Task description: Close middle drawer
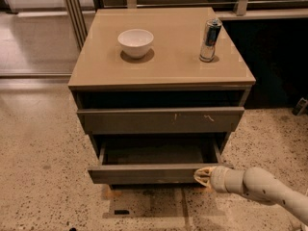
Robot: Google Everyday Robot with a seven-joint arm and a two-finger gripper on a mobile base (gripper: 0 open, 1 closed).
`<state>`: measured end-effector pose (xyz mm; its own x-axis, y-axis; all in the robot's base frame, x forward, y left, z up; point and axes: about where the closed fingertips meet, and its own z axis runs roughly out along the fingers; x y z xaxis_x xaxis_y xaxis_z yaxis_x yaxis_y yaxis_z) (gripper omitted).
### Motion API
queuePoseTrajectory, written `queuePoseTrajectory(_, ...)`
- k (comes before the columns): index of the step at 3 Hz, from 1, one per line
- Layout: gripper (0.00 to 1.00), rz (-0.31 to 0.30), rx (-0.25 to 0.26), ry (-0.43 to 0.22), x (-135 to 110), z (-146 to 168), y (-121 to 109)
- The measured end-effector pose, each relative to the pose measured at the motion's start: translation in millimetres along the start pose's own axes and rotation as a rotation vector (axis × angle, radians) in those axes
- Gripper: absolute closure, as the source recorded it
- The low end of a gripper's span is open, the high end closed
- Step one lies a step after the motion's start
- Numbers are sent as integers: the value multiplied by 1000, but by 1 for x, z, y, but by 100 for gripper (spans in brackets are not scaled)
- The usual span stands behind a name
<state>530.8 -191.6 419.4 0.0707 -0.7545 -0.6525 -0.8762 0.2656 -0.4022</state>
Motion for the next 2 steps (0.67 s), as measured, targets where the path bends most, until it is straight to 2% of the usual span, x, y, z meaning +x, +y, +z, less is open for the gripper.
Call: queuePoseTrajectory(2,100,8,42,32,6,8,-31)
